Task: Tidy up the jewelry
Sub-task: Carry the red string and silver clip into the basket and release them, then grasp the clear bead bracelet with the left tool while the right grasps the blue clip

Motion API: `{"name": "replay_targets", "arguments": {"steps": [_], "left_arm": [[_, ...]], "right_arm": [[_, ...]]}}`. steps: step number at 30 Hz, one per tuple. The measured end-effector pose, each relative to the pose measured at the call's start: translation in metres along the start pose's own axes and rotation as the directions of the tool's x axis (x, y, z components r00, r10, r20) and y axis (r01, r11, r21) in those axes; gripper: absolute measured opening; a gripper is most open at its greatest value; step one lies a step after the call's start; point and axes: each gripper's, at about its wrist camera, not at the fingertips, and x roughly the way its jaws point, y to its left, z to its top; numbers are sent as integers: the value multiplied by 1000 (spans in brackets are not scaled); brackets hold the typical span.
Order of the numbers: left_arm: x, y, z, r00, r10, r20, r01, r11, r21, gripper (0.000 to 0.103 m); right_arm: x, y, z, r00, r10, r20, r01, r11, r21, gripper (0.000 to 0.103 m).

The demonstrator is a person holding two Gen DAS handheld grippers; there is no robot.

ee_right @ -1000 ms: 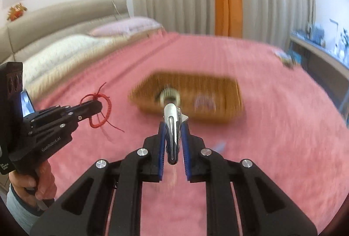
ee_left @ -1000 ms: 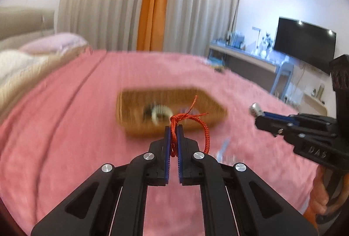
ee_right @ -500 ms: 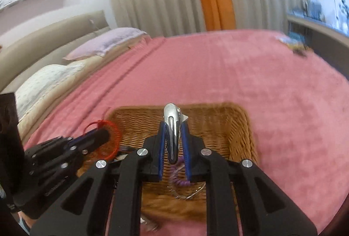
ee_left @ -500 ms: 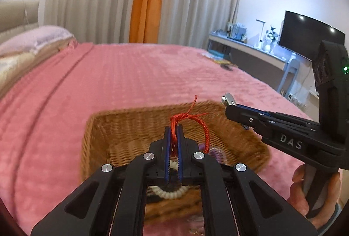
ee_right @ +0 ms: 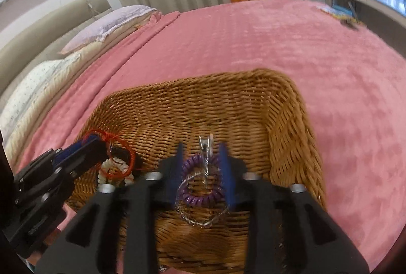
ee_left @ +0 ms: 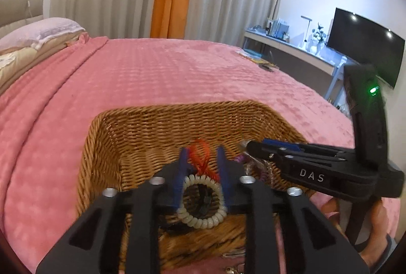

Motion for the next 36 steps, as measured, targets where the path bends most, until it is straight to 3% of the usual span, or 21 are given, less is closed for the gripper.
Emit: {"name": "replay_targets", "arguments": {"steps": [5,8,10,17,18,21,24,27,29,36], "left_arm": [[-32,-7,2,999,-29,43,28,1000,13,29],[-65,-18,0,996,-42,84,39,999,30,45],[-89,-28,-7,994,-47,100,43,998,48,47],[-131,-50,-57,996,-90,30,88,995,46,46],[-133,-51,-63,995,-96,22,95,994,45,41],[-132,-51,-92,992,-125,-33,125,992,19,38],[-119,-46,-109,983,-155,-101,152,988,-32,36],[-97,-49,-121,963,-193,-187,185,981,-58,36],[-84,-53,-126,955,-178,-236,169,984,-56,36],[-68,-55,-136,943,-173,-284,164,985,-55,36]], "right_arm": [[-32,8,-1,998,-13,66,14,1000,-16,40],[-66,18,-7,994,7,112,-3,999,-35,40],[-91,25,-15,991,0,135,8,998,-60,40],[-164,20,-67,976,-27,215,43,997,-71,44],[-170,16,-77,977,-33,213,47,997,-58,44],[-171,2,-99,984,-17,175,21,1000,-16,44],[-161,-4,-113,991,-44,128,44,999,1,44],[-149,-9,-126,994,-54,92,54,999,-2,44],[-141,-12,-131,994,-72,79,71,997,6,44],[-121,-25,-133,997,-72,15,71,996,62,44]]}}
